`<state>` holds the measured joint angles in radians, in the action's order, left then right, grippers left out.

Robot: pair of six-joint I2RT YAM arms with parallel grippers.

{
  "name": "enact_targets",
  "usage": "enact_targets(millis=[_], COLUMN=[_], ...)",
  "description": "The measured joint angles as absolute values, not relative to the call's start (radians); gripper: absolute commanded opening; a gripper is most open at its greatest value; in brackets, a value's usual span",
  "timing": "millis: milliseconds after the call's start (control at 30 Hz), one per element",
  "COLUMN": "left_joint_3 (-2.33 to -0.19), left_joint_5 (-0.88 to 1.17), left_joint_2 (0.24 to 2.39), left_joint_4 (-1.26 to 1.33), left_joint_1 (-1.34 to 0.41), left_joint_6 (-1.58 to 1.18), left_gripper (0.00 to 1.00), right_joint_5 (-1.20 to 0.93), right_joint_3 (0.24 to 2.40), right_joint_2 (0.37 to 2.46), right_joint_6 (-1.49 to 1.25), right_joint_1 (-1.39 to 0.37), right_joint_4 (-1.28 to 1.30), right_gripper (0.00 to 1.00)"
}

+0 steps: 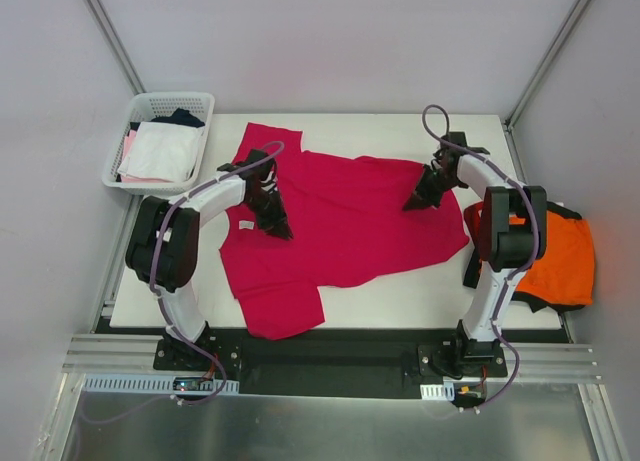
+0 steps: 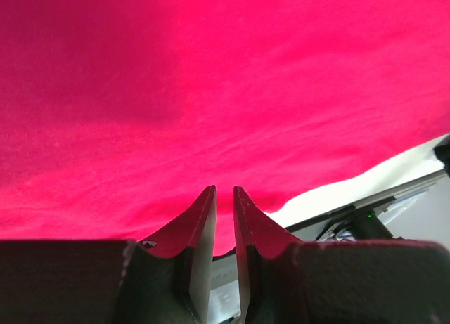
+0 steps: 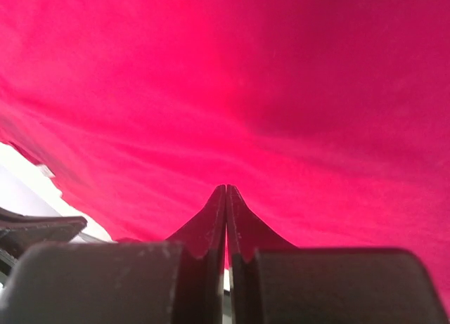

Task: Fold and stack the t-shirts
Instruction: Flatten the tshirt out

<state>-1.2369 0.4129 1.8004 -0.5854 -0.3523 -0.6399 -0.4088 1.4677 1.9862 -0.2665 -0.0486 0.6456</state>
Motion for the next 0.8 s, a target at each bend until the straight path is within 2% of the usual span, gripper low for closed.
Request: enact_targets(millis=[167, 500, 800], left_joint_3=[-1.233, -1.411, -1.459], left_joint_5=[0.395, 0.244, 0.199], left_joint_2=[1.805, 1.958, 2.034], left_joint_4=[-0.614, -0.777, -0.837], left_joint_1=[-0.354, -0.354, -0.354], left_joint_6=[-0.639, -0.643, -0.647], left_gripper=[0.16, 0.15, 0.15], right_joint_5=[-0.425, -0.440, -0.451], right_joint_3=[1.458, 1.458, 1.463], right_joint_2=[1.986, 1.986, 2.004], right_joint_6=[-0.254, -0.249, -0.250], right_joint_1=[-0.080, -0.148, -0.214], right_joint_4=[0.667, 0.686, 0.716], right_gripper=[0.01, 0.01, 0.01])
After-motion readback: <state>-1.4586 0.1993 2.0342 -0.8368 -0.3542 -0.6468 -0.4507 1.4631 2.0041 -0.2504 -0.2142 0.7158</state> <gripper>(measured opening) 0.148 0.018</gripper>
